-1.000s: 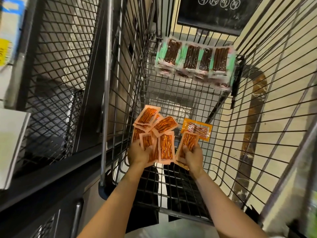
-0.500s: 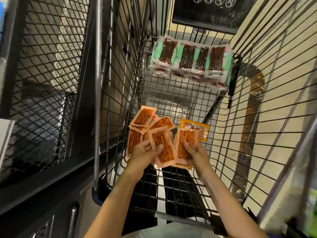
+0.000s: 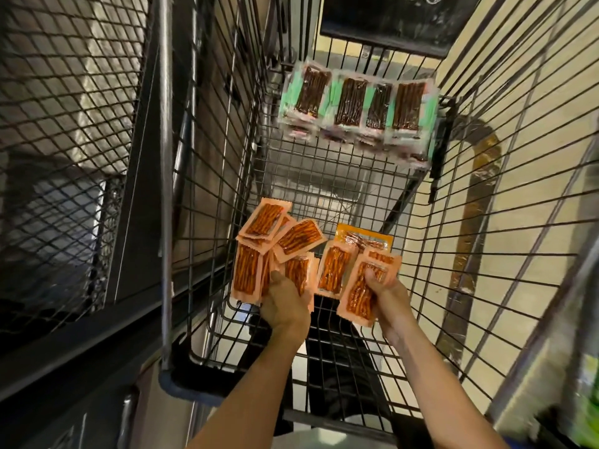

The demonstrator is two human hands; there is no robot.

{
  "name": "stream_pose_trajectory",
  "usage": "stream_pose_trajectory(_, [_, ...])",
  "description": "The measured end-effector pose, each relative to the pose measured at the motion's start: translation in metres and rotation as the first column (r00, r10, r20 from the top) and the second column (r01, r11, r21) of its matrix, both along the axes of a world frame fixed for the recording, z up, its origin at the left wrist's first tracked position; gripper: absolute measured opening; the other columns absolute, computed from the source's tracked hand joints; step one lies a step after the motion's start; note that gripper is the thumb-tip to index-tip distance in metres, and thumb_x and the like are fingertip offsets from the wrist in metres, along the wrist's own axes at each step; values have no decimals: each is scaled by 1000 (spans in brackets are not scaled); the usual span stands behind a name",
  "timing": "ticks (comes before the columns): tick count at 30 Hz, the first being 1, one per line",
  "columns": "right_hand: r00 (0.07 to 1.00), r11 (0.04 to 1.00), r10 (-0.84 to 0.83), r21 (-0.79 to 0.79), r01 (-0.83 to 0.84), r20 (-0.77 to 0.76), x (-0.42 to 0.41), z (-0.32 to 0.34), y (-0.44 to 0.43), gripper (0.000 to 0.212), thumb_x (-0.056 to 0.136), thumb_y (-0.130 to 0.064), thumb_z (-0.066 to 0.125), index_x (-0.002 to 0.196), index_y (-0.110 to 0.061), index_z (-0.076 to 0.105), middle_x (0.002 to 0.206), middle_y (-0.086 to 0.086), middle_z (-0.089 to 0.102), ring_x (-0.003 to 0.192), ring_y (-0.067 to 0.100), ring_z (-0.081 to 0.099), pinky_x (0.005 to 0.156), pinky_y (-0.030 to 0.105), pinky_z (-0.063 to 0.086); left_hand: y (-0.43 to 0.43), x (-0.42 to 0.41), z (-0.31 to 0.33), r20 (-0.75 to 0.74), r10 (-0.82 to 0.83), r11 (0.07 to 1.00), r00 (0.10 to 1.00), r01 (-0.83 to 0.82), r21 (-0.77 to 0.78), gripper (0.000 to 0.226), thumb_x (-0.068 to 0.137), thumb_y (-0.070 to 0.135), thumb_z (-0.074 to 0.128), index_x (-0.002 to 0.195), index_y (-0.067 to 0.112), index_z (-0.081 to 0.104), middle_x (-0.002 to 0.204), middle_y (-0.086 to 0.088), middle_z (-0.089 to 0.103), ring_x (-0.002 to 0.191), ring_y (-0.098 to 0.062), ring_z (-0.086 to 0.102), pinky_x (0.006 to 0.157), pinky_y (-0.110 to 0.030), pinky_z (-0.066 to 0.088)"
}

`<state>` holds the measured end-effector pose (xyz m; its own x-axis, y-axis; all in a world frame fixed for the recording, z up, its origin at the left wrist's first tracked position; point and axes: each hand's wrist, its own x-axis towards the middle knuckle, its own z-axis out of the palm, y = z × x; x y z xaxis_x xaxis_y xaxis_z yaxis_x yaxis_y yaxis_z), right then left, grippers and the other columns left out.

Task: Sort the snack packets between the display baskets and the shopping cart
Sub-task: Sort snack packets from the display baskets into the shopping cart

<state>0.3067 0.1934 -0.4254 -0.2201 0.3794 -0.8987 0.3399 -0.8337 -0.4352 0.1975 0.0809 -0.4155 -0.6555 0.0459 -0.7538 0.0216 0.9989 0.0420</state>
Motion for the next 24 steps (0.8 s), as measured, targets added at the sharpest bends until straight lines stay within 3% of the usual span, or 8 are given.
stream_pose_trajectory(3, [999,999,34,-6,-34,-6,-2,0,-4,19,84,-19,65,103,-20,62,109,9,70,105,25,64,96,50,47,2,1,-4,-18,-35,994,999,33,-101,67,82,33,73,131,5,37,128,-15,54,118,-29,55,88,-38,51])
stream_pose_trajectory(7, [998,998,64,-21,-64,-10,-2,0,-6,19,89,-18,61,108,-19,62,112,10,69,108,25,64,97,51,47,-4,-5,2,19,3,992,1000,0,-129,46,84,27,72,120,8,51,116,-13,63,109,-29,59,85,-40,54])
stream_pose_trajectory(10, [993,993,119,-7,-119,0,-3,0,-8,19,90,-17,60,109,-19,61,109,8,70,107,25,64,95,50,48,-10,-8,13,220,152,983,964,-169,64,21,79,28,76,90,15,63,88,-1,69,86,-18,68,76,-30,56])
stream_pose_trajectory(12, [987,987,155,-26,-156,-47,-4,1,-9,22,88,-23,61,110,-19,61,110,9,70,106,25,65,94,47,49,-7,-5,23,305,118,956,945,-191,223,19,80,25,76,76,24,57,76,11,62,70,-1,62,57,-9,47])
stream_pose_trajectory(17, [962,975,145,-133,-179,-232,-11,7,-13,84,56,-56,82,124,-13,57,118,13,67,112,27,63,98,48,45,3,-12,34,378,32,892,925,-197,407,13,89,23,66,98,16,61,102,0,68,98,-14,65,85,-25,52])
stream_pose_trajectory(19, [973,989,54,-126,-84,-225,-10,4,-10,92,49,-50,88,126,-11,56,117,14,67,111,29,63,97,51,45,1,-18,35,417,144,833,898,-337,439,13,87,20,68,95,23,58,99,2,69,91,-11,68,75,-25,56])
stream_pose_trajectory(22, [975,988,-11,-150,-22,-221,-8,1,-6,67,72,-34,77,129,-7,52,116,16,67,109,30,64,92,50,49,2,-18,39,456,207,786,866,-424,449,18,84,19,71,94,25,57,90,7,70,67,2,65,53,-12,50])
stream_pose_trajectory(24, [963,973,-1,-225,-62,-268,-12,5,-10,50,86,-32,62,128,-6,53,115,17,67,107,30,65,83,42,54,6,-13,35,411,43,851,911,-249,462,18,86,21,70,88,31,56,89,12,67,72,4,63,59,-11,49])
